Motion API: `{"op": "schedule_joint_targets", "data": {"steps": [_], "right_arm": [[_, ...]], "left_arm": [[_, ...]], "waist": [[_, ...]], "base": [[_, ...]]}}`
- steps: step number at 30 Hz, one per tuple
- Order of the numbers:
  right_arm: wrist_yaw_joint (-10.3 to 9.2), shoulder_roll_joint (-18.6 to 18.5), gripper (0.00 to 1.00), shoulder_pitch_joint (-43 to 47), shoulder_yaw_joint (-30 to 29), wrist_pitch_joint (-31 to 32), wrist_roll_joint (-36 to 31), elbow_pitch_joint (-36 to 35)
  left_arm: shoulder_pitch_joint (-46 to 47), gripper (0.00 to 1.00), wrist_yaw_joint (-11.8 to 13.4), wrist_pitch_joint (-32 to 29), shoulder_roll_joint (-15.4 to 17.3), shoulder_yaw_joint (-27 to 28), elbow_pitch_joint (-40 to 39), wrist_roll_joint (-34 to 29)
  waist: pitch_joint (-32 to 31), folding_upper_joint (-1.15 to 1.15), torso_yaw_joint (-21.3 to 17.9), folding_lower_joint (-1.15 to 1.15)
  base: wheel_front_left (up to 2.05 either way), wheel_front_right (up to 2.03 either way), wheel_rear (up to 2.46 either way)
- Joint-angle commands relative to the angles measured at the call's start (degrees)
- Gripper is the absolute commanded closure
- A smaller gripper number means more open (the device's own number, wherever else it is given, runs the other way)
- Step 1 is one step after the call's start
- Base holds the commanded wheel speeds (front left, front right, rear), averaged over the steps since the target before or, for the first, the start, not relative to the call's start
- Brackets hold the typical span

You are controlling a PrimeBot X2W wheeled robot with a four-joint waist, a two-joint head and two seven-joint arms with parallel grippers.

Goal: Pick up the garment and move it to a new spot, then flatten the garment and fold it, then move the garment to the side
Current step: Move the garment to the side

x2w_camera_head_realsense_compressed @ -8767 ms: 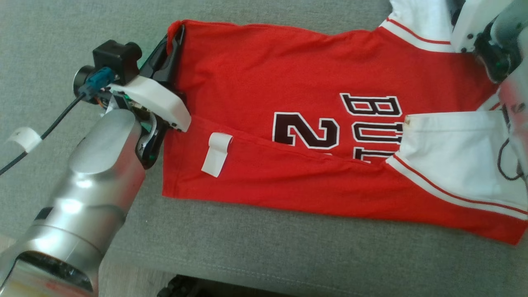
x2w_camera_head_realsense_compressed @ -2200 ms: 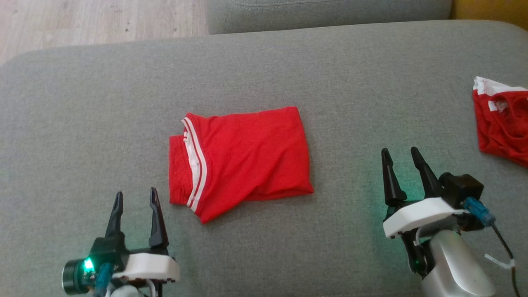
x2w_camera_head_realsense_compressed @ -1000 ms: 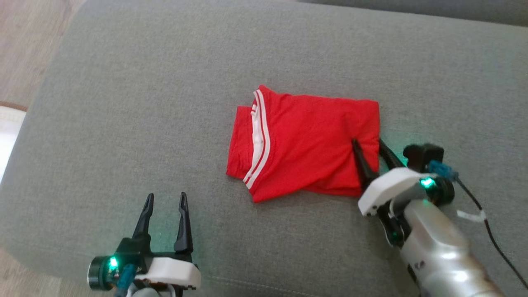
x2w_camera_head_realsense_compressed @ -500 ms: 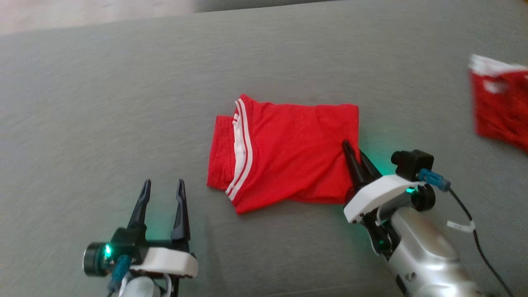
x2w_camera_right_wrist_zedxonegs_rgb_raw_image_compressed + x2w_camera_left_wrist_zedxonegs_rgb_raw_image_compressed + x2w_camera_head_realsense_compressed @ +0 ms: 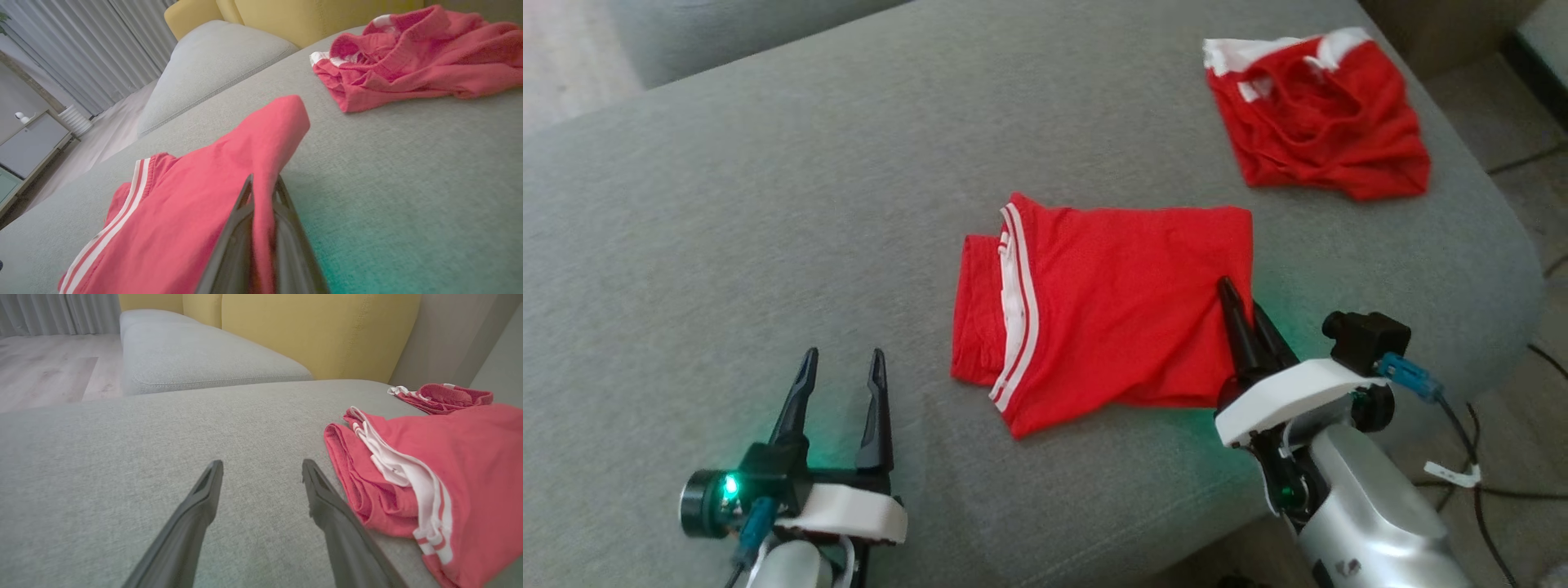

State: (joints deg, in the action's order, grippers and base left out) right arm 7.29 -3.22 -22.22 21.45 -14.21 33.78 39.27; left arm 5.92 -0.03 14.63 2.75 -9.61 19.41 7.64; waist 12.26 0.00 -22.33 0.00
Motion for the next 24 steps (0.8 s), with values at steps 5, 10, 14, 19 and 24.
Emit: {"op": "schedule_joint_targets", "data": {"steps": [5,10,14,19,24], "right_arm": [[0.2,0.3,1.0,-0.2,-1.2,-0.8,-1.5,-3.5],[0.2,0.3,1.0,-3.1,-3.7,-0.8,-5.4,-3.9],[0.2,0.3,1.0,-6.4,-6.9,-0.8,-9.9,-3.0],[0.2,-3.4,1.0,-13.1,-11.2,-0.8,-17.1,-0.1],[0.2,-9.1,1.0,-18.3,-13.9,0.3,-21.3,3.7]], "left_arm": [[1.8,0.0,-0.1,0.4,0.1,2.7,-1.6,-0.8],[1.9,0.0,-0.2,0.4,0.1,2.6,-1.4,-0.9],[1.9,0.0,-0.2,0.4,0.1,2.5,-1.3,-0.9],[2.0,0.0,-0.3,0.4,0.1,2.2,-1.2,-0.9],[2.2,0.0,-0.3,0.4,0.1,2.0,-1.1,-0.9]], "waist": [[1.1,0.0,-1.3,0.0],[1.6,0.0,-1.1,0.0],[1.9,0.0,-0.7,0.0],[2.3,0.0,0.5,0.0],[2.4,0.0,1.8,0.0]], "base": [[0.0,0.0,0.0],[0.0,0.0,0.0],[0.0,0.0,0.0],[0.0,0.0,0.0],[0.0,0.0,0.0]]}}
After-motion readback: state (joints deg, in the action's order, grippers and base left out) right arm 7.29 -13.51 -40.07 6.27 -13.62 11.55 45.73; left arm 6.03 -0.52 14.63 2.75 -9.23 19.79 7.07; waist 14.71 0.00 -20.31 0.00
